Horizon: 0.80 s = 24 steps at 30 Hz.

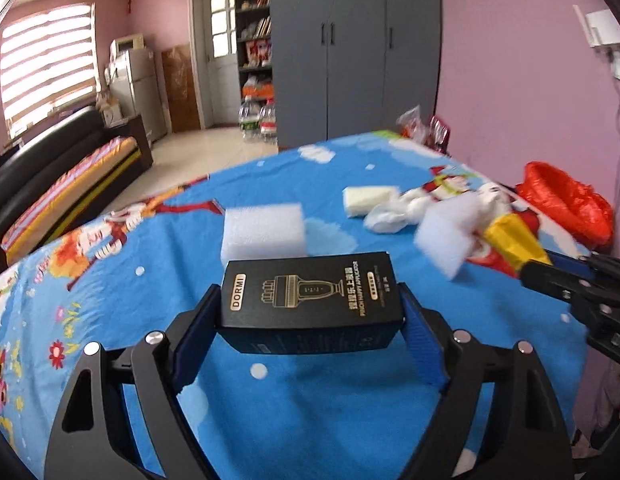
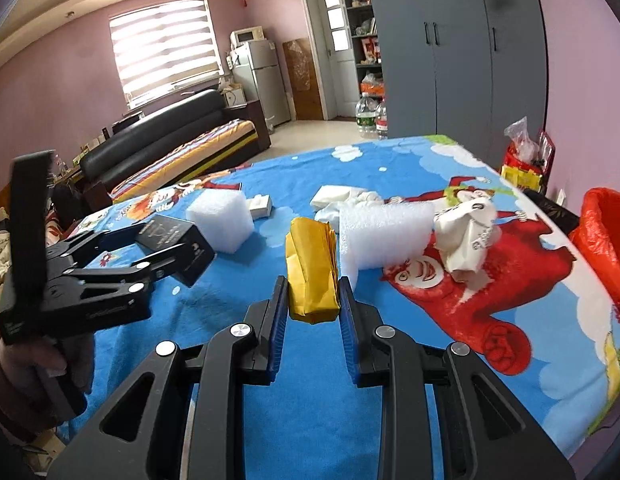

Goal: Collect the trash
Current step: 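Grasp the yellow cloth with the right tool while the left tool grasps the black box, then carry yellow cloth and black box to the red bin and open both tools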

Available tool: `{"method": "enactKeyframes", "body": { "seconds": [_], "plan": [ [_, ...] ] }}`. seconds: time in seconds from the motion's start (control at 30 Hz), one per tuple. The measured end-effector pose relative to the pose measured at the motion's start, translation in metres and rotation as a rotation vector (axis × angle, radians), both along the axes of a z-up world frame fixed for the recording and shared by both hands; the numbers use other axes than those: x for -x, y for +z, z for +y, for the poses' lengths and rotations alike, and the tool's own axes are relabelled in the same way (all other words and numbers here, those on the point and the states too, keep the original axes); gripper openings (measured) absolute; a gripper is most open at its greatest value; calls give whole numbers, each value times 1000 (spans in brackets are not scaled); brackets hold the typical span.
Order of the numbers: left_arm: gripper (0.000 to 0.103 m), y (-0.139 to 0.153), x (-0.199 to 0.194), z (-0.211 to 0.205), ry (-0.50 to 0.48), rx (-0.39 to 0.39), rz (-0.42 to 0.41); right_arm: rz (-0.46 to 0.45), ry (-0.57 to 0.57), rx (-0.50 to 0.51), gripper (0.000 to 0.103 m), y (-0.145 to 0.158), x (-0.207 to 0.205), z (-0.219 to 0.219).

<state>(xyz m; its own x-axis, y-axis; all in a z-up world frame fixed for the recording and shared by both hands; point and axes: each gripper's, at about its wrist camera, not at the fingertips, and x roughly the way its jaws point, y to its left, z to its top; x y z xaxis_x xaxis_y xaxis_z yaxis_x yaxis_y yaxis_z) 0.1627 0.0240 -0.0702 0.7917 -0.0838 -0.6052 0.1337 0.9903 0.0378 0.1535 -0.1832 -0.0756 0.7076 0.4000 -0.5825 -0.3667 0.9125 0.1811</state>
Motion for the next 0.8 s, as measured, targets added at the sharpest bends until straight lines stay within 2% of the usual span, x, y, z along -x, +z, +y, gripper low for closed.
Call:
{"method": "enactKeyframes", "body": {
  "seconds": [0.47, 0.8],
  "plan": [
    [82, 52, 63, -53, -82, 22, -192, -144, -75, -13, 25, 38, 55, -42],
    [82, 61, 69, -108, -176, 16, -217, -228, -180, -11, 25, 54, 79, -91]
  ]
}}
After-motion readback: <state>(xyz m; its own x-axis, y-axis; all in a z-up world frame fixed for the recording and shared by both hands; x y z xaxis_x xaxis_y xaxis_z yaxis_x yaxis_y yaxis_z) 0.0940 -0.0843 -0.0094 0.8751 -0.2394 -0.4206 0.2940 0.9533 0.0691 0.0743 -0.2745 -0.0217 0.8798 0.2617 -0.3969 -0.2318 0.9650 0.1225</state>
